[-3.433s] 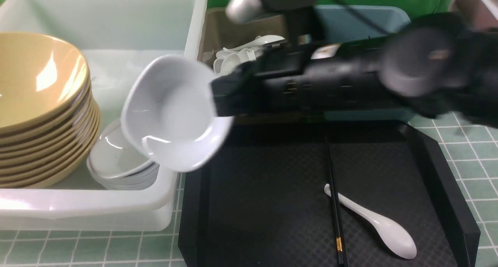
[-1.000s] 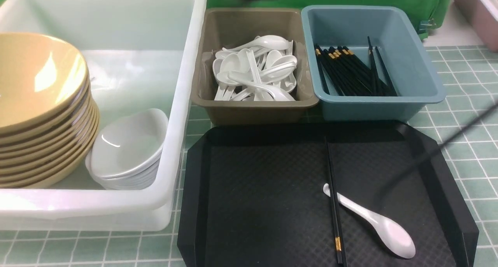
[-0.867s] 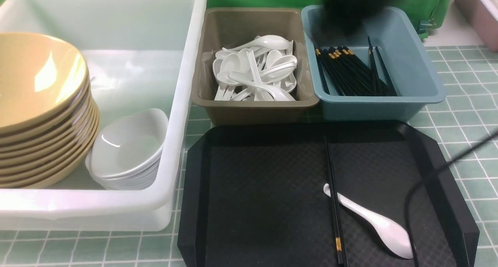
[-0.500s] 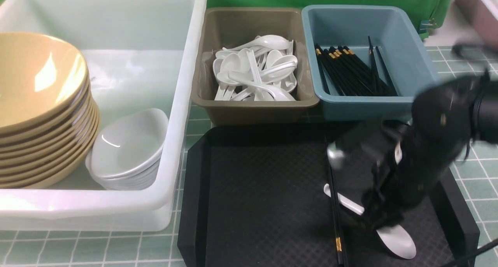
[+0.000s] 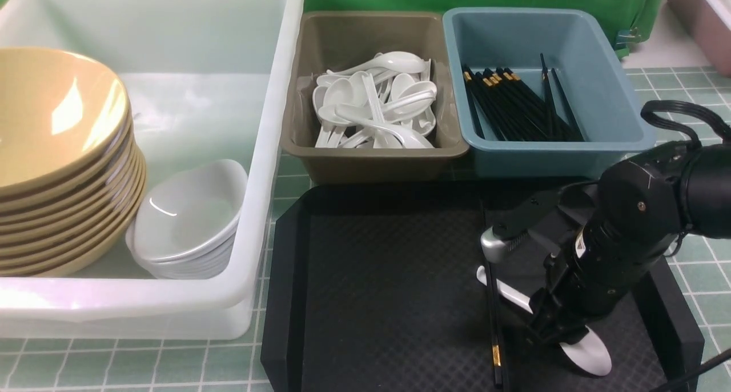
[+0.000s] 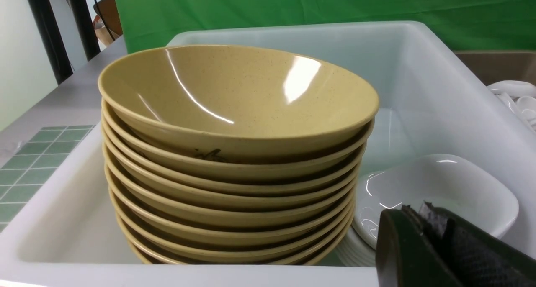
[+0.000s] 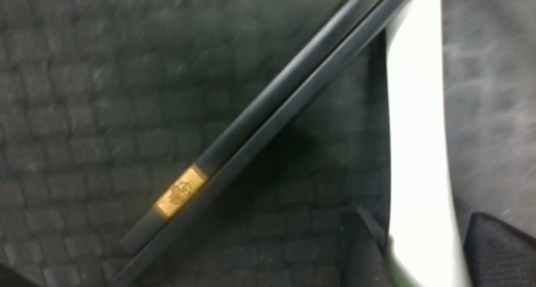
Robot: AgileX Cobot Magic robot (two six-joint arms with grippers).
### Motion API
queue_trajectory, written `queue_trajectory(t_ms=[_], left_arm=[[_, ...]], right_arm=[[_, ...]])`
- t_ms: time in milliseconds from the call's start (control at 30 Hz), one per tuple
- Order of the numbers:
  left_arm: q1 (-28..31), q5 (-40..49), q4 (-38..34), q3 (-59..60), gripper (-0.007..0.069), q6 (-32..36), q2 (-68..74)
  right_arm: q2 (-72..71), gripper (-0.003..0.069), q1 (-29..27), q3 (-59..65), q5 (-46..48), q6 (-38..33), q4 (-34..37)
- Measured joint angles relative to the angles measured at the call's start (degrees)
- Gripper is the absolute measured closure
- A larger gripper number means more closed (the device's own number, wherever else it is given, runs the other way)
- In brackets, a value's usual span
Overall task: On blue table put chopsticks spoon bowls plates into blue grey white boxes.
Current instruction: 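Grasp the chopsticks with the right gripper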
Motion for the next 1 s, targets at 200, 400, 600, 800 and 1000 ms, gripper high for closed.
queue_trajectory(t_ms=[200,400,600,800,1000], left_arm=[[0.0,0.0,0.0,0.0,0.0623,0.0,0.0],[0.0,0.0,0.0,0.0,0.0623,0.0,0.0],[0.0,0.0,0.0,0.0,0.0623,0.0,0.0],[0.0,0.0,0.0,0.0,0.0623,0.0,0.0],[0.0,0.0,0.0,0.0,0.0623,0.0,0.0]], right_arm=[[0.13,0.0291,-0.04,-4.74,1.52,5.87,0.02],[0.13,0.0268,0.91,-6.01,2.54,7.45,6.83],[0.13,0.0265,2.09,-6.01,0.35,10.26,7.12],[1.52,0.0265,4.62,-6.07,-3.43,17.4,7.73],[5.42,0.0265,7.5,-6.07,-5.97,19.71,8.24]])
